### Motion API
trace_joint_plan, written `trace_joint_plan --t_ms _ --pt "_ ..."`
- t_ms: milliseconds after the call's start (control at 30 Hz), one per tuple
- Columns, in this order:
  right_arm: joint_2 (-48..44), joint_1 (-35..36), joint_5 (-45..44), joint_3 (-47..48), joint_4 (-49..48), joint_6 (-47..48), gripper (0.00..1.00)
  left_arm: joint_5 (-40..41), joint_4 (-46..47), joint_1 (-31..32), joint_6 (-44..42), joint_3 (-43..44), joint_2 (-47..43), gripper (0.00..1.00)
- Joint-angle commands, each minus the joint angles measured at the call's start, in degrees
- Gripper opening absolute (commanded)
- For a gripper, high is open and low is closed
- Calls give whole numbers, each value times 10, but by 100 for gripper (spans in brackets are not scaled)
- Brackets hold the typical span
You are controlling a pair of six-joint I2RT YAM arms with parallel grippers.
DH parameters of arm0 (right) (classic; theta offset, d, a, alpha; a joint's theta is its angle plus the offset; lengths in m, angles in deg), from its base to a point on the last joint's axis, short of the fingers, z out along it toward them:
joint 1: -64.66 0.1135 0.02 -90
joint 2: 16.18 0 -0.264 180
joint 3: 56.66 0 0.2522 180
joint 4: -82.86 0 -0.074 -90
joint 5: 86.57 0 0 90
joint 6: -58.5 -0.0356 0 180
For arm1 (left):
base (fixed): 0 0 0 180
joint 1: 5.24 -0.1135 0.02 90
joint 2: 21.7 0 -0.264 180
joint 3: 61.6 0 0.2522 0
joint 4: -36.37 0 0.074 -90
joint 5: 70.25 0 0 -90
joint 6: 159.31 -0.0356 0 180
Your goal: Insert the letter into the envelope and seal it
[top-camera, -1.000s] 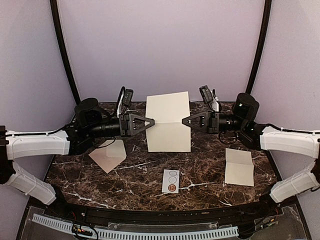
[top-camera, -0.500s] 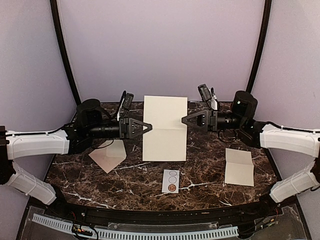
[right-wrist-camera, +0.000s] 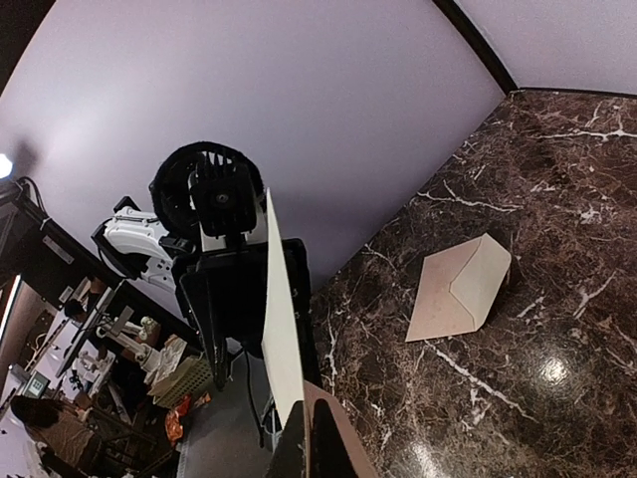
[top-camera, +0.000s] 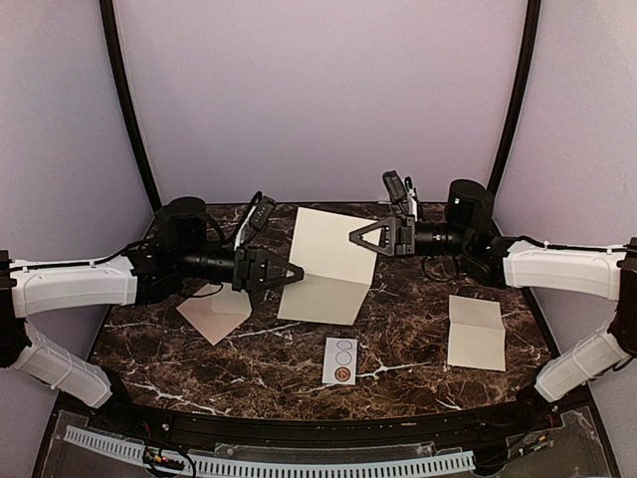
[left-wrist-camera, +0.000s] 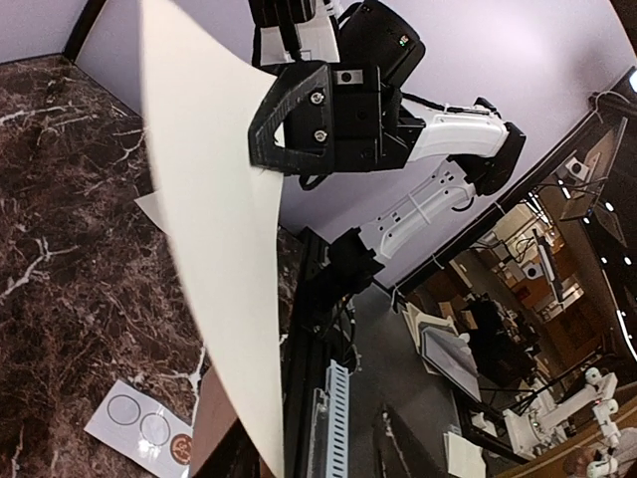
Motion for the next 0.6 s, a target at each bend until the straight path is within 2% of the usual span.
trace_joint_plan --t_ms 0,233,300,367,433,467,533,567 --pt "10 -1 -36 12 -62 -75 0 -41 56 -1 21 -19 -5 39" --pt "7 -4 -56 1 -77 -107 0 -35 78 2 33 -45 -17 36" --pt "5 -6 -58 -4 -78 -110 0 -26 76 3 30 -50 -23 28" --pt "5 -6 -56 -5 -72 -110 0 -15 72 2 24 -50 -28 10" --pt "3 -6 -55 -6 -59 -106 0 -6 60 2 13 -45 -32 1" --pt "-2 -8 -58 -4 -44 -97 4 0 44 2 6 -42 -36 0" --pt "-23 -13 -70 -1 4 -64 31 11 6 3 -15 -27 -41 0" --pt "-39 -16 -86 3 36 -39 48 15 -26 3 -34 -15 -43 0"
